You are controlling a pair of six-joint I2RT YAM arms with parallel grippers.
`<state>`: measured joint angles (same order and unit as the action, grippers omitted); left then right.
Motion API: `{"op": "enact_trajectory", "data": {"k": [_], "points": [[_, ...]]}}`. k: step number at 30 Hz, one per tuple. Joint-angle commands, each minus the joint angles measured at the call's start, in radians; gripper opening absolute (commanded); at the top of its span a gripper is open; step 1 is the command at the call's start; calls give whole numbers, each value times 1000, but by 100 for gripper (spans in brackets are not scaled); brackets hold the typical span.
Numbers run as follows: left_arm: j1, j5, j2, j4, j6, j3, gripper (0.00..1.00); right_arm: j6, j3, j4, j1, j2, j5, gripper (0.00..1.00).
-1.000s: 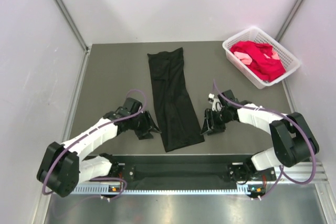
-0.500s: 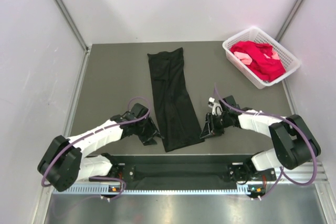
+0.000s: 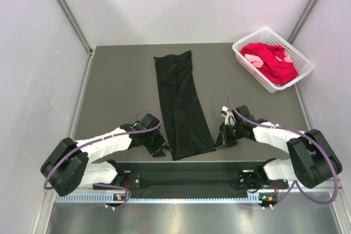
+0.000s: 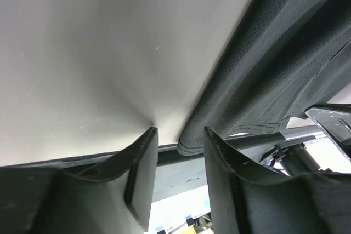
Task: Fold and stack the t-shirts
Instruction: Fold the tshirt
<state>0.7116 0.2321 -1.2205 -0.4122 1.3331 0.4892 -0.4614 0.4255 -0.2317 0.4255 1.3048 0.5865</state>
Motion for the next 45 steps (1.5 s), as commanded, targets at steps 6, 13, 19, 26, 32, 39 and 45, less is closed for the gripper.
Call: {"op": "enact_trajectory", "data": {"k": [6,13,19,26,32,39,45], "points": [[68,-22,-34,42,109,2,48,-29,-13,3,10,-59,-11,0],[124,-14,-180,18,113,77,51,-25,-24,9,10,-59,-4,0],[132,-56,-169,-28,130,71,29,-26,-21,-4,10,-78,-8,0],[132,-60,-145,-54,85,48,0,-25,-37,-21,30,-108,-14,0],[137,-92,-93,-137,35,43,0,-68,-89,-18,90,-163,-25,0],[137,-125,24,-198,28,2,0,-160,-142,25,174,-229,-46,0],[141,-111,-5,-181,-5,28,0,-171,-122,23,188,-220,-53,0]]}}
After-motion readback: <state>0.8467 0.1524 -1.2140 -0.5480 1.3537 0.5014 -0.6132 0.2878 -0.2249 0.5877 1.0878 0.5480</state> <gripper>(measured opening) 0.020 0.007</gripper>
